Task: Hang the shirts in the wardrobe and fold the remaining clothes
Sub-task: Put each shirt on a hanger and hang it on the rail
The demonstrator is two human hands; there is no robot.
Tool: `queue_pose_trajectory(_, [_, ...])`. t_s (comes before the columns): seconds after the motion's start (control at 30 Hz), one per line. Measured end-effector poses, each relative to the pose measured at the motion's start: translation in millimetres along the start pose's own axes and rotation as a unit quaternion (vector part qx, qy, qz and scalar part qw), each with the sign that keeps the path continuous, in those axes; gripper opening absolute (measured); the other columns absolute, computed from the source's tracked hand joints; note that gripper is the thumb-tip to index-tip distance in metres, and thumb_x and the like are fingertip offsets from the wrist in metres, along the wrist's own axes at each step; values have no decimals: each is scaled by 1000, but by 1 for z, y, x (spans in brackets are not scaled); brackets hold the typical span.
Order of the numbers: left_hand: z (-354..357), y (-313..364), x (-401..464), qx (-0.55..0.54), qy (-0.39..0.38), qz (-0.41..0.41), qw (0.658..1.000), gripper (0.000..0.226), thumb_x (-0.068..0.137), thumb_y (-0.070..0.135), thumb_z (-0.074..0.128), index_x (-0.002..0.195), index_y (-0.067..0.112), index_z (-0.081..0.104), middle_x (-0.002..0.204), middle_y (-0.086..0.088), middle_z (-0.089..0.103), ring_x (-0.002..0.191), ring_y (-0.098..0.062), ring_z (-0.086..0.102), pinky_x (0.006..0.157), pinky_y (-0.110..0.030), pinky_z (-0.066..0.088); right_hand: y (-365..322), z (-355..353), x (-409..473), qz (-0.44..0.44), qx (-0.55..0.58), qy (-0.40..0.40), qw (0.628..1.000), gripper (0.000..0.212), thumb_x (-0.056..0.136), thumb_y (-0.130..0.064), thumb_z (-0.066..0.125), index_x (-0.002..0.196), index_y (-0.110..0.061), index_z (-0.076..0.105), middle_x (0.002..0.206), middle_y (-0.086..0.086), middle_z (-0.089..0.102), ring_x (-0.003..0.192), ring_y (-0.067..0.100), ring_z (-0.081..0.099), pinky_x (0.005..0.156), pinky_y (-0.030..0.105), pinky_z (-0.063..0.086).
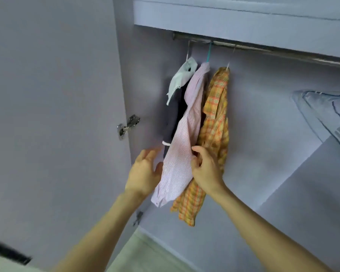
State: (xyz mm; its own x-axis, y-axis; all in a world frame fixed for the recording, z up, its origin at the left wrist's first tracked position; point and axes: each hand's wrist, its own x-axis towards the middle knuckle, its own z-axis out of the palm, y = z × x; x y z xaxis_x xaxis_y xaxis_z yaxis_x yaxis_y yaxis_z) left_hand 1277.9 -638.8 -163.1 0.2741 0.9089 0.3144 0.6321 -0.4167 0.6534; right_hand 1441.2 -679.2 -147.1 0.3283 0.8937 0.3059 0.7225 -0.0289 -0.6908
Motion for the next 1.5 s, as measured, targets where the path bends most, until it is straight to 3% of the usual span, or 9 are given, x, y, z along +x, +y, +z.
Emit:
queue_pose_trajectory(0.13, [-24,-25,-113,5,82,-157,984,39,89,9,58,128,7,55,130,-11,53,119,-27,52,95,-23,34,-13,39,-69,6,76,-187,979,26,92,-6,48,116,-5,58,116,10,63,109,24,55,85,19,35])
queue_pose_trajectory(0.23, [-37,-44,-208,11,144,-296,944,36,89,11,58,126,9,57,127,-11,56,114,-27,55,91,-22,35,-22,77,-131,-17,89,-316,944,26,93,-8,47,116,-7,59,111,10,66,102,24,59,77,18,36])
queue_pose_trajectory(0.47, [-92,-50,-481,44,298,-561,771,32,88,6,56,119,6,61,120,-12,63,111,-27,58,93,-30,42,-83,149,-322,-117,75,-607,782,24,92,-7,44,111,-7,60,105,13,67,97,30,62,90,37,48])
queue_pose_trajectory(0.67, [-112,-15,-660,48,383,-678,626,29,91,8,52,119,9,60,119,-8,62,108,-22,58,88,-26,39,-141,186,-468,-212,51,-719,660,20,94,-9,43,99,-18,60,75,-10,61,68,14,62,72,28,47])
queue_pose_trajectory(0.8, [-133,-3,-767,74,409,-729,544,33,92,11,50,124,10,56,123,-9,57,111,-22,54,90,-27,37,-186,199,-575,-250,45,-767,590,21,93,-5,42,104,-10,60,80,0,62,82,23,61,81,38,49])
queue_pose_trajectory(1.03, [-206,-49,-942,123,372,-809,438,54,89,24,56,138,9,38,140,-17,37,127,-34,36,100,-42,35,-257,235,-741,-285,-1,-813,508,24,96,-15,37,111,-20,54,96,-3,58,80,13,59,68,27,50])
queue_pose_trajectory(1.27, [-193,-129,-1021,73,183,-880,431,104,74,66,59,145,38,-12,154,-7,-21,141,-37,-16,105,-63,16,-275,266,-829,-259,-35,-828,497,26,96,-15,31,112,-22,51,95,-4,58,77,7,57,57,14,42])
queue_pose_trajectory(1.37, [-177,-139,-1031,127,176,-882,418,84,83,63,47,146,37,-3,156,-7,-11,141,-38,-9,104,-62,19,-271,274,-838,-254,-48,-830,495,26,97,-16,32,115,-20,51,92,-5,57,75,8,58,60,13,44])
queue_pose_trajectory(1.5, [-186,-126,-1023,159,300,-828,447,50,90,17,49,139,18,40,141,-14,40,124,-36,38,92,-47,39,-273,275,-836,-307,-67,-813,490,31,97,-17,34,123,-19,51,102,-2,59,84,11,59,70,21,47])
